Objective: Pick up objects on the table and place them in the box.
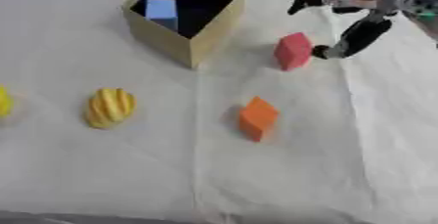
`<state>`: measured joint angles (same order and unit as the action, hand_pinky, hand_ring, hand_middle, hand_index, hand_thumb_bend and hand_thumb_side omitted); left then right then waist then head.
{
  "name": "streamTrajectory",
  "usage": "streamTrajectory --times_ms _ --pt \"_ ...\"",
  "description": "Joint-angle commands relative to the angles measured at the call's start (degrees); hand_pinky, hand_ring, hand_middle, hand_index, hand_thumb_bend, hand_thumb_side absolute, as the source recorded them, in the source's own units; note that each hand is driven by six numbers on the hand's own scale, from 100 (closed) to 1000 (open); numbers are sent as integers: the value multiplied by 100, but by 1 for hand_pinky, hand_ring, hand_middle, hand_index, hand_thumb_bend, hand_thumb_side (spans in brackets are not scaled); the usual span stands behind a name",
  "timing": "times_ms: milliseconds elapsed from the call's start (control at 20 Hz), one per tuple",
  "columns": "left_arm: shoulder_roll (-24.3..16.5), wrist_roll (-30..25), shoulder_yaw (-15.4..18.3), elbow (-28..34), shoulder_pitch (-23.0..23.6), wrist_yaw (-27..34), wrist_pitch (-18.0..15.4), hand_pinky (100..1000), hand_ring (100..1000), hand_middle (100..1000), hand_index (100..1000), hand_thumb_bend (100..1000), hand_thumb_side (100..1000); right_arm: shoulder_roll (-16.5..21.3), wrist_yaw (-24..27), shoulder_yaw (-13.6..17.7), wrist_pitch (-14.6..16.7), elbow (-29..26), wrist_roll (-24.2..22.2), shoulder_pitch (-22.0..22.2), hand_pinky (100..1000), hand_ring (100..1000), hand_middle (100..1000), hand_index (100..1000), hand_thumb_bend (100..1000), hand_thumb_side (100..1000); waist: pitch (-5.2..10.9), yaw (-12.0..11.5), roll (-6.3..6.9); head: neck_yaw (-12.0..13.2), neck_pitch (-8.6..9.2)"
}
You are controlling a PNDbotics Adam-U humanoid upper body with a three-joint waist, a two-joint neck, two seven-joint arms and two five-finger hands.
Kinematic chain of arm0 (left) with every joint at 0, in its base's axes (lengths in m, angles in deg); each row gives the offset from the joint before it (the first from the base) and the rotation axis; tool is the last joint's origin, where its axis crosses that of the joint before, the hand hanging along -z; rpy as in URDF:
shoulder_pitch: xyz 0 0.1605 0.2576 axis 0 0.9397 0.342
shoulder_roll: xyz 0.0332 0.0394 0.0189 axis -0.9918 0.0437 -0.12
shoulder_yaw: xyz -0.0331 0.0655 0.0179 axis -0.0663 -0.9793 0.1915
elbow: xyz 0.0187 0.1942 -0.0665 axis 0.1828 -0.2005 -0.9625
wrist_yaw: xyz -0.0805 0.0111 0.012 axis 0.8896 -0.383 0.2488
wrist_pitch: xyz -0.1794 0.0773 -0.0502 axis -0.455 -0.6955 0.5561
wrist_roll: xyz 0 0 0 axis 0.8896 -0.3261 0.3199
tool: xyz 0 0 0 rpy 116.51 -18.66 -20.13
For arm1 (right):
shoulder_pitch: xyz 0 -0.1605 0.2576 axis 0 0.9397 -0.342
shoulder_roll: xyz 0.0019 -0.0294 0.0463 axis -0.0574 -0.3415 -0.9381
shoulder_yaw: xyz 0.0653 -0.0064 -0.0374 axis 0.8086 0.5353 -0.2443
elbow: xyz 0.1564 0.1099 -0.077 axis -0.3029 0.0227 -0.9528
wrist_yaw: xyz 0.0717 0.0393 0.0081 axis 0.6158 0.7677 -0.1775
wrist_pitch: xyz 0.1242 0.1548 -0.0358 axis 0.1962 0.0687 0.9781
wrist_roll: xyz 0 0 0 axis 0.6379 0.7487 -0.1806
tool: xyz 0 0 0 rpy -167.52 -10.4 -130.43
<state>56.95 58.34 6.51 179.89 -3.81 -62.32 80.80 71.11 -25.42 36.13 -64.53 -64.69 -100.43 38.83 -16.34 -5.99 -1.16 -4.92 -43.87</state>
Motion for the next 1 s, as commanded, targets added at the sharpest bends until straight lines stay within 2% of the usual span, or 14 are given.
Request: streamTrajectory --times_ms 50,400,650,1000 --pt "-174 -29 0 58 -58 22 -4 696 694 589 754 429 547 33 -34 3 -9 97 -43 -141 901 930 870 925 372 357 85 -15 13 -34 20" --pt "-150 -42 -9 56 -66 48 -6 696 694 589 754 428 548 -273 -193 -61 -133 679 44 -242 894 901 837 911 332 334 62 -63 34 -80 67" --pt "-139 -44 -9 49 -80 67 -6 696 695 589 753 429 548 -444 -180 -42 -78 1107 31 -235 886 858 818 902 281 335 26 -90 63 -87 90" --pt "-133 -49 -11 38 -93 89 -7 696 695 589 753 427 549 -590 -140 -20 0 1357 -81 -268 885 851 816 900 274 351 -14 -111 90 -91 106"
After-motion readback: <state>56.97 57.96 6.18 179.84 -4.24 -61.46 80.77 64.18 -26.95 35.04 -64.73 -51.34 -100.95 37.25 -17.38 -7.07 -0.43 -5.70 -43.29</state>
